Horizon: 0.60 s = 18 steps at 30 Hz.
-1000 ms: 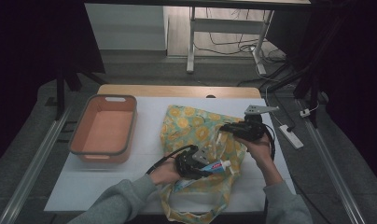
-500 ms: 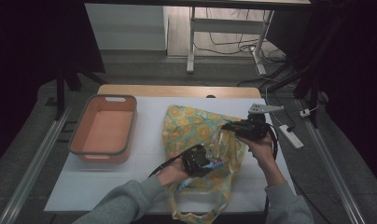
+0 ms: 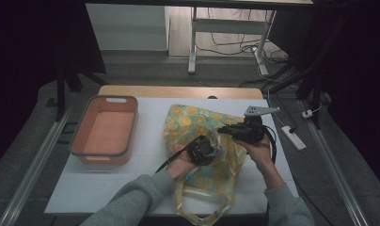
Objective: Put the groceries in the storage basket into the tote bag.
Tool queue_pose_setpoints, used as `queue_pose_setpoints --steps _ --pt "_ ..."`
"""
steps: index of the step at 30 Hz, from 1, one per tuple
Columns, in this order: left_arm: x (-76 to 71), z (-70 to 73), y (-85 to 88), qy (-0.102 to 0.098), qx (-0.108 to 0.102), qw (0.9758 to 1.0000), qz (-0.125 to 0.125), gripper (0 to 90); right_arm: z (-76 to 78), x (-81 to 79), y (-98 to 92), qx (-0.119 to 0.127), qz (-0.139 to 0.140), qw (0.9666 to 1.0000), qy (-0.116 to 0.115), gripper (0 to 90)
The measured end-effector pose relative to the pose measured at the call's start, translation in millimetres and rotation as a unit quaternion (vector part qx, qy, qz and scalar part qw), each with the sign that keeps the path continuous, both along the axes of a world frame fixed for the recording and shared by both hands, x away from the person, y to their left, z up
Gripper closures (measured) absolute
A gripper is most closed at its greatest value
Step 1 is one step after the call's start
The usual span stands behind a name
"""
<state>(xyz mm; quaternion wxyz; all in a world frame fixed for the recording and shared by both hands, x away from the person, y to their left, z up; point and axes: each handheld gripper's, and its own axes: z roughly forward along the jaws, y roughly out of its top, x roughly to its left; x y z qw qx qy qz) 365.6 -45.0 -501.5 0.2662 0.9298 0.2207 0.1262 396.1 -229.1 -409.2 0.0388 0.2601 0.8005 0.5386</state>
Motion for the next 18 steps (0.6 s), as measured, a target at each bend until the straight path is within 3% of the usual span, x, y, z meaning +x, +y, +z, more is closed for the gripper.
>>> queue_pose_setpoints --steps 4,8,13,18 --pt "-1.1 5.1 4.8 -0.001 -0.019 0.9998 -0.002 66.7 -4.9 4.2 -3.3 -0.001 -0.007 0.9999 0.007 87.7" --pt "-8.2 20.8 16.3 -0.007 -0.053 0.9985 -0.008 54.0 -8.2 6.4 -4.4 -0.004 -0.013 0.9999 0.011 87.6" --pt "-23.5 43.9 42.1 -0.019 -0.086 0.9959 -0.021 47.0 -8.5 4.9 -2.8 -0.009 -0.012 0.9998 0.009 87.6" --pt "-36.3 55.6 76.4 -0.020 -0.118 0.9927 -0.017 44.7 -11.7 4.4 0.8 -0.013 -0.008 0.9998 0.015 87.5"
